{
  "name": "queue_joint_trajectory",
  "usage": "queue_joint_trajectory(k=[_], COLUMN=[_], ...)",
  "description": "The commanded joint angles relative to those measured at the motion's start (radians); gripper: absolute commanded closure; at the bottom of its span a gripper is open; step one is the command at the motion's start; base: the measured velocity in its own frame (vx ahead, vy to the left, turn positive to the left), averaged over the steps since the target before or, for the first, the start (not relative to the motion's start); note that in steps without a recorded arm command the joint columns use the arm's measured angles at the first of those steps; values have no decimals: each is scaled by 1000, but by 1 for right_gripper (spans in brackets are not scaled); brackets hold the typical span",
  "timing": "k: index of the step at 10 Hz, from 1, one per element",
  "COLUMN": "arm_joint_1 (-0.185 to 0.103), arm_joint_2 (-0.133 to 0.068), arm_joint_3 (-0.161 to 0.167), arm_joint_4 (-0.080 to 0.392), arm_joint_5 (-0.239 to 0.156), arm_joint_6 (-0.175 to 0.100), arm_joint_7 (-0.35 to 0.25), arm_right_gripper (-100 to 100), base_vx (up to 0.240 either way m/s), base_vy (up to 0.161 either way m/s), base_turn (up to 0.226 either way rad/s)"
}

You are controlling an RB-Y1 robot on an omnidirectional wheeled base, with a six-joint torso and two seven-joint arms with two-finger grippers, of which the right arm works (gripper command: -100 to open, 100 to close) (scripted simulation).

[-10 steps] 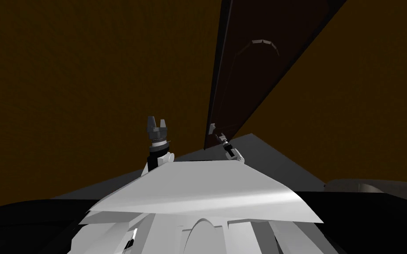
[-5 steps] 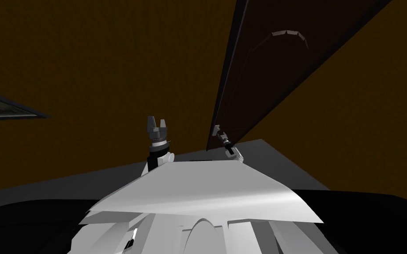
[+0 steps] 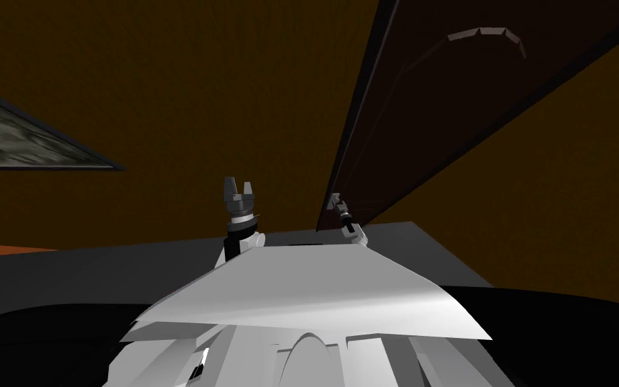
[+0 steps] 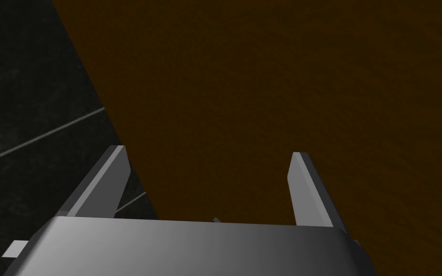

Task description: Pull the door open

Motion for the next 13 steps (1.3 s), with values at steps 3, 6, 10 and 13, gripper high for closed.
queue_joint_trajectory(k=[3,6,10,13], arm_joint_1=[-48,-50,-50,-45], arm_joint_2=[42,46,46,40], arm_joint_3=[-71,-74,-74,-78], arm_joint_4=[48,49,49,48], arm_joint_5=[-9,-9,-9,-47], arm_joint_6=[28,29,29,29], arm_joint_7=[51,53,53,10], arm_right_gripper=[-100,100,100,100], base_vx=[19,11,-1,-17], base_vy=[-63,-41,7,-12], base_turn=[219,98,-5,76])
